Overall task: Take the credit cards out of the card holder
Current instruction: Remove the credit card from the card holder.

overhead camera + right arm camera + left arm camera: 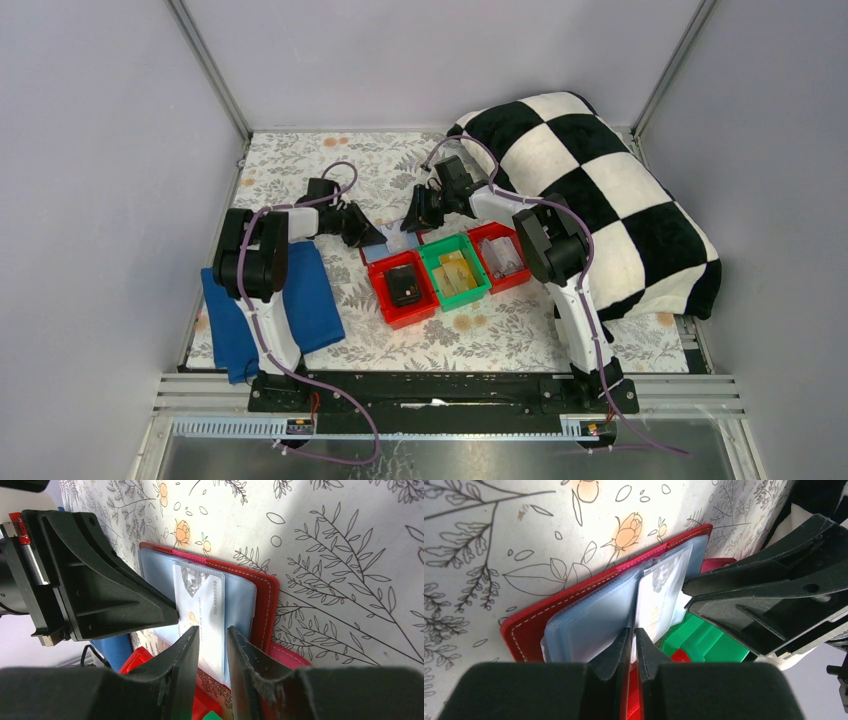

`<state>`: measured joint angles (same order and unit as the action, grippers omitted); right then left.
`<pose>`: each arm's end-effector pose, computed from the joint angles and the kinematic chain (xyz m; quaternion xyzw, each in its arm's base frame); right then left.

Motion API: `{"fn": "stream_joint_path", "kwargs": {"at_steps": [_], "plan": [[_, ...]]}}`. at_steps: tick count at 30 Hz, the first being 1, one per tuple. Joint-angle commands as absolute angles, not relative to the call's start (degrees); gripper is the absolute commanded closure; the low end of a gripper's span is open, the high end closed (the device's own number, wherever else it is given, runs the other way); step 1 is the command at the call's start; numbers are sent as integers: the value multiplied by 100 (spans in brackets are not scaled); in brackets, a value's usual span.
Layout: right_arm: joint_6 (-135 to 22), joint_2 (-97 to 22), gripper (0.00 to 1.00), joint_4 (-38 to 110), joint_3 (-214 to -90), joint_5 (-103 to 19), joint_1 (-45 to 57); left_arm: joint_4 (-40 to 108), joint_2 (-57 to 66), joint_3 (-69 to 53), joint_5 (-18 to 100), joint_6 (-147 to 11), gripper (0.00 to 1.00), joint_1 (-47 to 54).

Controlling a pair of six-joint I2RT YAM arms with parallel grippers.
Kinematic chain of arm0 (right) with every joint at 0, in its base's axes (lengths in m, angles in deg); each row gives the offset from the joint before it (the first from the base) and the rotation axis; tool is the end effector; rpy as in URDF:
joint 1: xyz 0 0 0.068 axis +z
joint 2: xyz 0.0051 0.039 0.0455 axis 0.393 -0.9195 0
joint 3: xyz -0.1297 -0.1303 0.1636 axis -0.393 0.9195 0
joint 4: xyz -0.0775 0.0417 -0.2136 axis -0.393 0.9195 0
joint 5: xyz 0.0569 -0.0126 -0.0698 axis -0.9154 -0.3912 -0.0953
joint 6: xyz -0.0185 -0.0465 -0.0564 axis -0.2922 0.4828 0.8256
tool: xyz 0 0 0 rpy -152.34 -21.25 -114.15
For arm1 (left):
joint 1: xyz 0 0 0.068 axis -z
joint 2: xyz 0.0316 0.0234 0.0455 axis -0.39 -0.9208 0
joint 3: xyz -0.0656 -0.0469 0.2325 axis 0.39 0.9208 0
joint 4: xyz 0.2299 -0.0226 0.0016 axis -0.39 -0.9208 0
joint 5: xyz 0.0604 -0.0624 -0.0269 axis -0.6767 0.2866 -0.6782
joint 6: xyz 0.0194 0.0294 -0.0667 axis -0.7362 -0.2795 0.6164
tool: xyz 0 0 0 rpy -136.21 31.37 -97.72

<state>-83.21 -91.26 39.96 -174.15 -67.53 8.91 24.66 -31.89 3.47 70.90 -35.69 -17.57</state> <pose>0.3945 0.2884 0.1151 -0.1070 0.8748 0.4339 0.1872 0.3484 -0.0720 0.1015 -0.2119 0.8886 -0.3922 0.1083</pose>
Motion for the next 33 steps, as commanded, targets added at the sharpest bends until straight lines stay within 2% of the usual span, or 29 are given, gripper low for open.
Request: {"fn": "stream_joint_path", "kwargs": {"at_steps": [1, 5, 10, 15, 17, 23, 33], "plan": [[-8285, -9372, 65, 4201, -17353, -6634, 876, 2750, -2897, 462, 7237, -3503, 89, -1812], [-8254, -9372, 65, 4217, -17350, -6623, 877, 2916, -2909, 539, 7323, -3379, 100, -1829], [-8257, -9372, 65, 4223, -17345, -6634, 880, 3029, -2895, 574, 7405, -3323, 100, -1847], [-8267, -9372, 65, 4217, -17350, -6640, 881, 3040, -2882, 615, 7380, -3312, 84, -1847], [-8263, -9372, 66, 4210, -17350, -6640, 877, 3081, -2889, 630, 7384, -3302, 82, -1847], [-8275, -9368, 65, 4208, -17349, -6648, 876, 3174, -3009, 663, 7427, -3235, 82, -1840], [-8315, -9381, 66, 4170, -17315, -6664, 881, 3366, -3056, 688, 7482, -3165, 93, -1814]]}}
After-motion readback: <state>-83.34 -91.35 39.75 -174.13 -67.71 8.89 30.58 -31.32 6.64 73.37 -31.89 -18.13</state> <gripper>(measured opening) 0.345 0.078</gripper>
